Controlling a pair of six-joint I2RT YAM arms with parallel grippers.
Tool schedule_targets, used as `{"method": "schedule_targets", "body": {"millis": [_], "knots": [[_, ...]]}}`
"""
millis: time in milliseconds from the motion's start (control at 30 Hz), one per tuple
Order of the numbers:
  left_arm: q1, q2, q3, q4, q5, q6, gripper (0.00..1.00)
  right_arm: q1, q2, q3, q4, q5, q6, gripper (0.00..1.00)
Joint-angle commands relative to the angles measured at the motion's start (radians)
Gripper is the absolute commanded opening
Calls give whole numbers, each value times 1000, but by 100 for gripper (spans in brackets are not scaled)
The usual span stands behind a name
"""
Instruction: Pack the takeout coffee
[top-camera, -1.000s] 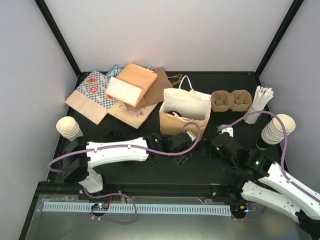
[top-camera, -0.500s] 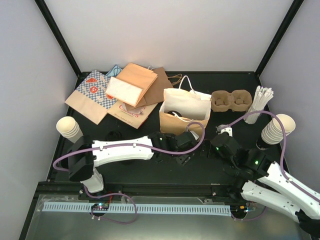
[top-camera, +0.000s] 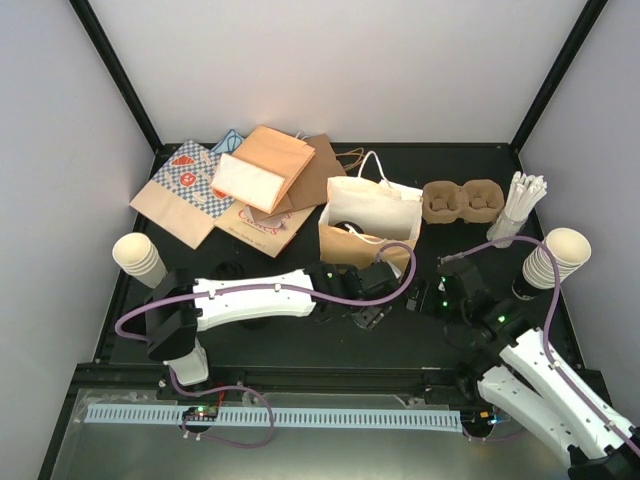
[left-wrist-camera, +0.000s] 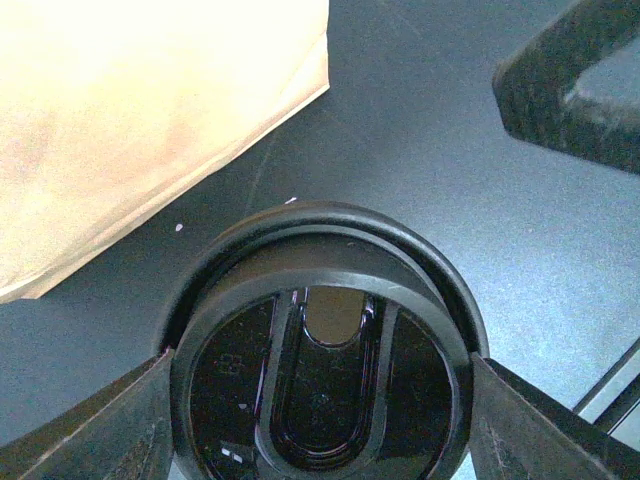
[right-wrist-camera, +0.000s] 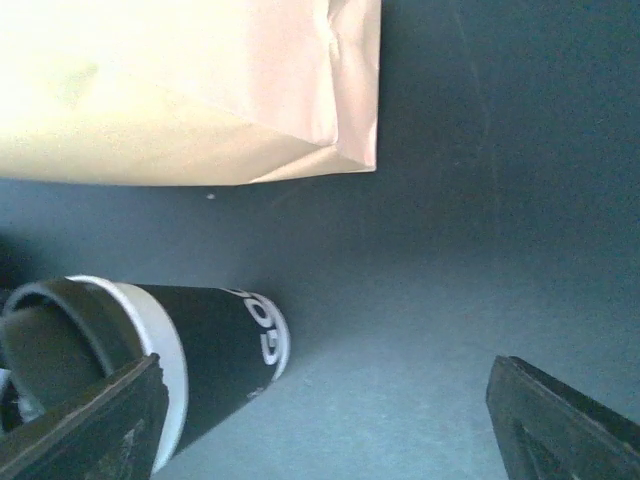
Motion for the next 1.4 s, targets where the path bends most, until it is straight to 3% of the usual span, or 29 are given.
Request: {"method": "schedule_targets", "body": {"millis": [0,167,433,900,1367], "knots": [[11,34,14,-50,37,-20,74,-82,-11,0,95,-203,-87,86],[23,35,13,-50,59,-22,74,-93,4,-20,156,-288,-114,68],[33,47,15,-64,84,-28,74,-97,30,-81,227,-372,-108,52],[40,75,21,-79,112,-39,74,-97,56,-169,310,-472,-101,46],[53,96,12,-70,183,-39,73,-101,94,-192,305,-413,-92,45]]}}
